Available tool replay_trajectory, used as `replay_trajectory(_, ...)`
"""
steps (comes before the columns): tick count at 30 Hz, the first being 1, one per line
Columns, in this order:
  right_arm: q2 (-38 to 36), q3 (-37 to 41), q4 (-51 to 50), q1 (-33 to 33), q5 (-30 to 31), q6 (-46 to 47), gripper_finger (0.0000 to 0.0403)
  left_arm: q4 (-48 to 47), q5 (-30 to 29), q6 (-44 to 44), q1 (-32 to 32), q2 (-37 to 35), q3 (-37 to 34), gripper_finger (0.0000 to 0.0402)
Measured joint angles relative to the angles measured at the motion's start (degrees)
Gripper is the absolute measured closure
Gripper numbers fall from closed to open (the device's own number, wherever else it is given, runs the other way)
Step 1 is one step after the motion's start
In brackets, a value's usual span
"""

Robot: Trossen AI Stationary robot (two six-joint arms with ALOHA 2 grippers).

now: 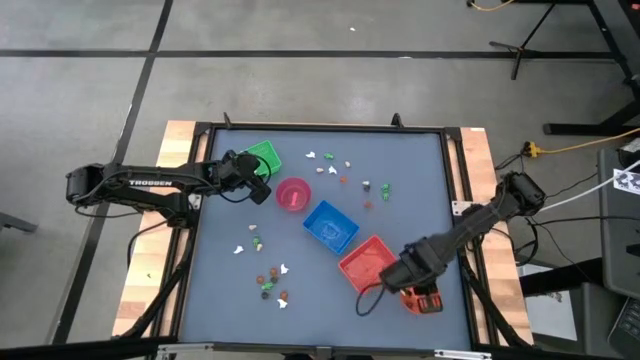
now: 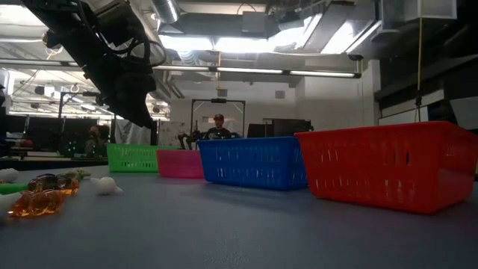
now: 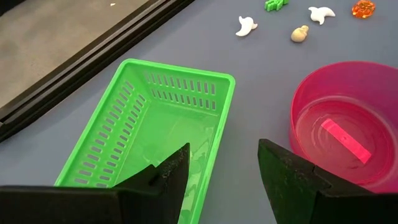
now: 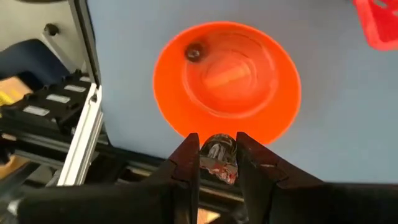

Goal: Sort Halloween decoration
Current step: Put the black skull toy into the transparent orange bin, then put the orange pumpkin toy into the orange bin

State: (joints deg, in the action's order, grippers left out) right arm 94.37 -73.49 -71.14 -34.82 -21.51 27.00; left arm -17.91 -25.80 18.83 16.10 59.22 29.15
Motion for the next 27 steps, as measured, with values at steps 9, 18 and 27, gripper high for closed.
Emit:
replay_trajectory(9,0.0,0.02,1.67,-6.04,6.69,5.85,0.0313,-0.02,0.0,0.0,0.0,0.0,0.0,0.0227)
replay_trajectory(18,0.0,0.04,2.67,-7.29,7.55,6.41,0.0288,0.0,0.0,0.0,0.0,0.0,0.0,0.0227)
replay_trajectory(27,0.0,0.04,2.54,-7.2,7.57,6.41,0.0254,0.0,0.0,0.0,0.0,0.0,0.0,0.0227)
